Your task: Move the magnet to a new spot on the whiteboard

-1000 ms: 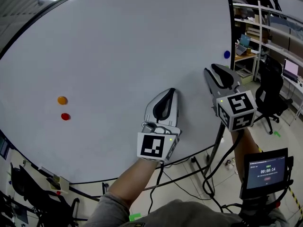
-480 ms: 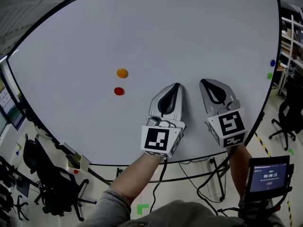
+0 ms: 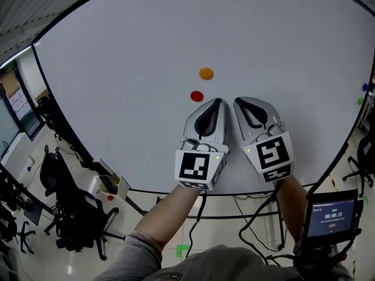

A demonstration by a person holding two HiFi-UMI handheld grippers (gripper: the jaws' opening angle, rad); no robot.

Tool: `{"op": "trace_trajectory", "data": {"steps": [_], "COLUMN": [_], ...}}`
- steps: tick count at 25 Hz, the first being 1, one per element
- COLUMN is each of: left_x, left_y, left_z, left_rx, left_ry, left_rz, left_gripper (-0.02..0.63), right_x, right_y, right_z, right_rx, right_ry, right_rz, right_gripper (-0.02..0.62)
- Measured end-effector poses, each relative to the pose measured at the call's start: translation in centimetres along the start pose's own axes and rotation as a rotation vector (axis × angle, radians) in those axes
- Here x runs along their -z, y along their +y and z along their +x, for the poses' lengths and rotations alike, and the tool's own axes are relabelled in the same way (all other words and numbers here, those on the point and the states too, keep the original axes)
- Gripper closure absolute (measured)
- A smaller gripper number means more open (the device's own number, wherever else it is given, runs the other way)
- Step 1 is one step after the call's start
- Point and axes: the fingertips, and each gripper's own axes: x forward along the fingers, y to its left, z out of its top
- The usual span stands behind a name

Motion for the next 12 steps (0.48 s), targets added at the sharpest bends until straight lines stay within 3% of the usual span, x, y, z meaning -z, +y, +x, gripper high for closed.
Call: {"op": "trace_trajectory", "data": {"steps": [3, 6, 12], "left_x": [1.4, 0.6, -0.1], "left_y": [3.6, 4.0, 6.6], "left_z": [-2.7, -2.8, -4.3], "left_rx": [-0.025, -0.045, -0.081], "left_ry": [0.017, 0.008, 0.004], "left_rz": [0.013, 0.040, 0.056], "left_gripper": [0.609, 0.609, 0.609], "right_x": [0.4, -0.3, -1.4], "right_y": [4.2, 4.3, 6.6], "right_z": [2.6, 3.0, 5.2], "right_rx": [-0.020, -0.023, -0.032], "right_ry": [-0.005, -0.010, -0.004], "right_rz": [-0.013, -0.040, -0.117], "right_gripper": [0.588, 0.586, 0.484]}}
